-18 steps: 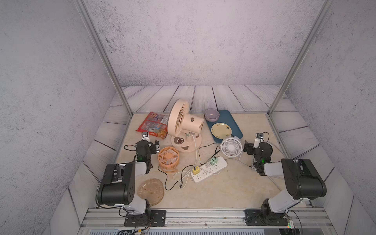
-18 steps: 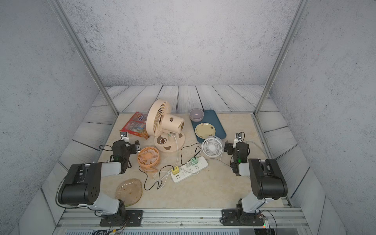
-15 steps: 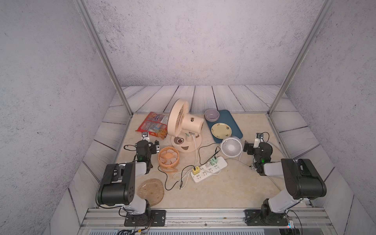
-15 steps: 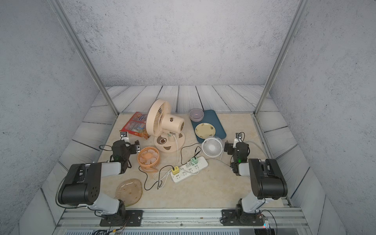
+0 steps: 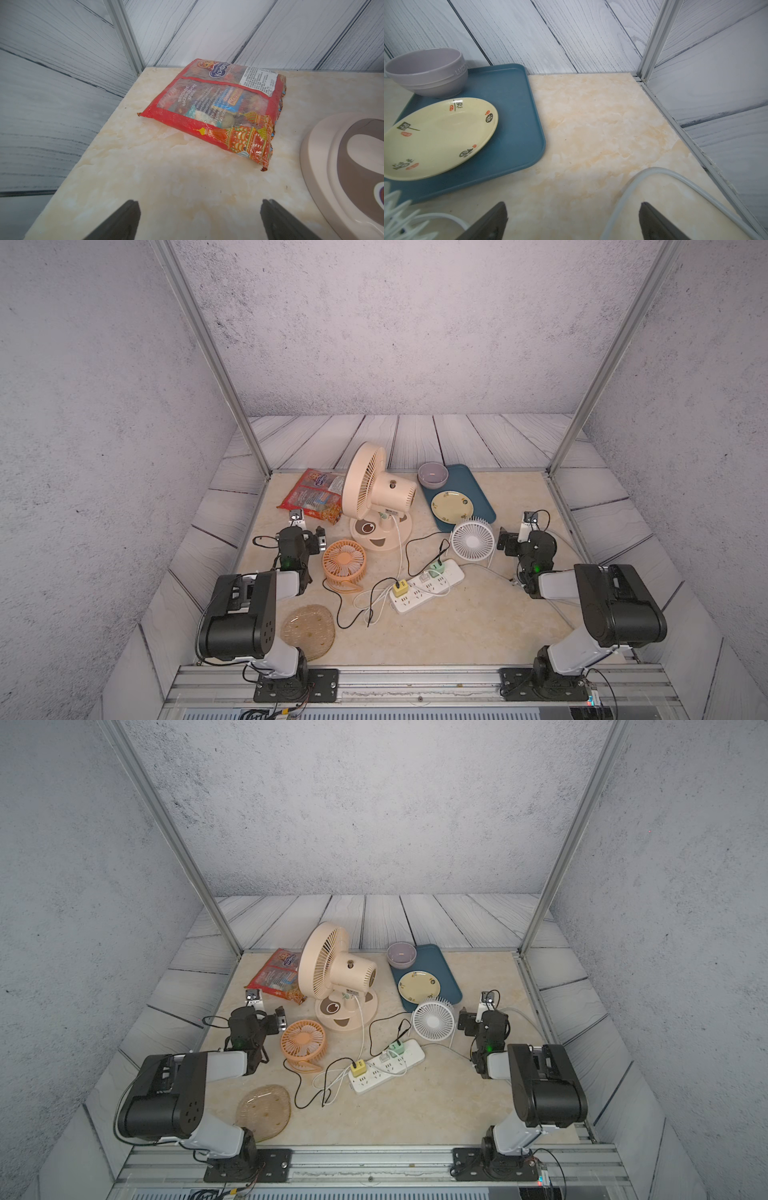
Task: Unplug the desk fan from the power strip
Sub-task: Remove the plug from the socket.
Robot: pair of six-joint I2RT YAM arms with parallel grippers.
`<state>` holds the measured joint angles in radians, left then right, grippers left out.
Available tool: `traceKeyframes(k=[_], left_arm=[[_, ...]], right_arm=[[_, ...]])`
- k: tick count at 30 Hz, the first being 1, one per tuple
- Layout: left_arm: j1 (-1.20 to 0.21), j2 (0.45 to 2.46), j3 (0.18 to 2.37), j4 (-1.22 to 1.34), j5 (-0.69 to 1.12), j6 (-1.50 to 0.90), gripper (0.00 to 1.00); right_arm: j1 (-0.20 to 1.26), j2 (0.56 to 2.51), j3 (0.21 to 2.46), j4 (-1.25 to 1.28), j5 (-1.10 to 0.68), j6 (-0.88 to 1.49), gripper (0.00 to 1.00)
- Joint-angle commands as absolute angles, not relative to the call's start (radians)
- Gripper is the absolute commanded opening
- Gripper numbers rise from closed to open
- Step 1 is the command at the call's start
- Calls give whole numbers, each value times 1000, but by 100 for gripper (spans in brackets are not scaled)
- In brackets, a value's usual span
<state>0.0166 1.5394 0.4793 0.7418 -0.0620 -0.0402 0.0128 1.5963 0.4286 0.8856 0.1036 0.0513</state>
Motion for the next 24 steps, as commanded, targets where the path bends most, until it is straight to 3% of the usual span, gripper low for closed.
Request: traceKeyframes(k=[1, 8, 11, 13, 17, 21, 24], left_arm=[[15, 1526, 470, 739, -52, -28, 98], [16, 1542, 459, 786, -56, -30, 98], [17, 1520, 460, 772, -78, -42, 98], [17, 1475, 511, 665, -130, -64, 98], [17, 1409, 742, 196, -179, -81, 98], [16, 1365, 821, 47, -204, -120, 98], [17, 1317, 819, 19, -166, -168, 98]], right_arm=[[16, 1570, 417, 876, 93, 50, 99], [13, 1564, 411, 885, 80, 55, 99], [12, 1466, 380, 873, 57, 43, 99], [12, 1373, 379, 799, 66, 45, 99], [12, 1187, 375, 691, 153, 154, 99], [13, 1031, 522, 208, 263, 385, 99], [13, 995, 638, -92, 214, 411, 99]])
